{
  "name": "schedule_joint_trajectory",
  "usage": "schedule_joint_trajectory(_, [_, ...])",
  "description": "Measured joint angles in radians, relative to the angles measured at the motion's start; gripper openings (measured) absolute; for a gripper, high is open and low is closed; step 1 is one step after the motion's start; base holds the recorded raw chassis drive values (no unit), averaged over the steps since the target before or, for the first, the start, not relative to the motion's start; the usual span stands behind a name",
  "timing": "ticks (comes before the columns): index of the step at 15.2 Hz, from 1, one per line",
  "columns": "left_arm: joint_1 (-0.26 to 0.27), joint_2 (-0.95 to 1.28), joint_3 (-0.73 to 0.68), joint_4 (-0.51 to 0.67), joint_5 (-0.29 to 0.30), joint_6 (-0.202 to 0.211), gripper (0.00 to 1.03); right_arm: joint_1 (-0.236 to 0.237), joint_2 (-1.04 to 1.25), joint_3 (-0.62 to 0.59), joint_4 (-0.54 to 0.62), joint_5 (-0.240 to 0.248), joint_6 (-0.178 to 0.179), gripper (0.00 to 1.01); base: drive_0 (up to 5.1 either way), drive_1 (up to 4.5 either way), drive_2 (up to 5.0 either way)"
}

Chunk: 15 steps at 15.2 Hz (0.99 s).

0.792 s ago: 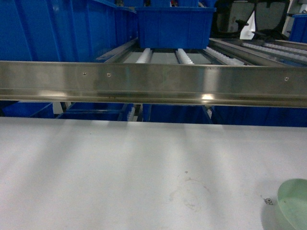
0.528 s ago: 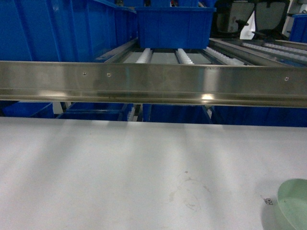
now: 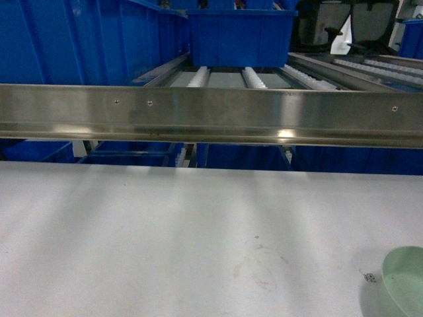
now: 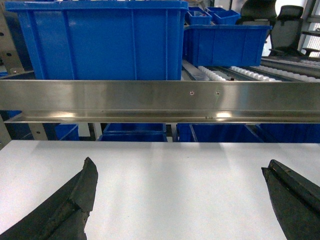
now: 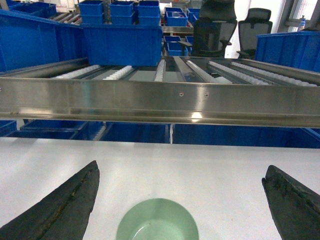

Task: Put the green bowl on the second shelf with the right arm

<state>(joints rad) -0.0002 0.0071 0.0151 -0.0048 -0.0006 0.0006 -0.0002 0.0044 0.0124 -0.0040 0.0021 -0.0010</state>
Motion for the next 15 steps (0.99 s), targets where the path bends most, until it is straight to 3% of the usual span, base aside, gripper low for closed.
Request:
schedule_joint_trajectory(4, [0.000, 0.000, 0.000, 0.000, 0.000, 0.000, 0.98, 0.002, 0.003, 0.000, 0.000, 0.000, 0.001, 0.98, 0.0, 0.00, 0.0])
schedule_joint_trajectory(5, [0.000, 0.000, 0.000, 0.000, 0.000, 0.000, 0.98, 0.048, 0.092, 0.012, 0.048, -0.001, 0.017, 0.98, 0.0, 0.00, 0.0])
schedule_joint_trajectory(6, [0.000, 0.000, 0.000, 0.001, 0.001, 0.000, 0.98, 0.106, 0.332, 0.074, 0.135, -0.041, 0.058, 0.98, 0.0, 0.00, 0.0])
schedule_joint_trajectory(7, [0.000, 0.000, 0.000, 0.001, 0.000, 0.000, 0.98, 0.118, 0.574, 0.172, 0.179, -0.076, 0.087, 0.98, 0.0, 0.00, 0.0])
schedule_joint_trajectory(10, [0.000, 0.000, 0.000, 0.001, 0.000, 0.000, 0.98, 0.129, 1.085, 0.383, 0.221, -0.052, 0.089, 0.98, 0.0, 0.00, 0.0])
schedule_joint_trajectory(12, [0.000, 0.000, 0.000, 0.001, 0.000, 0.000, 0.98, 0.000, 1.348, 0.468, 0.191, -0.088, 0.085, 0.98, 0.0, 0.00, 0.0])
schedule_joint_trajectory(13, [0.000, 0.000, 0.000, 0.000, 0.000, 0.000, 0.98, -0.063, 1.421, 0.484, 0.213, -0.109, 0.059, 0.98, 0.0, 0.00, 0.0])
schedule_joint_trajectory(15, [0.000, 0.000, 0.000, 0.001, 0.000, 0.000, 0.98, -0.187, 1.506, 0.511, 0.219, -0.134, -0.027, 0.98, 0.0, 0.00, 0.0])
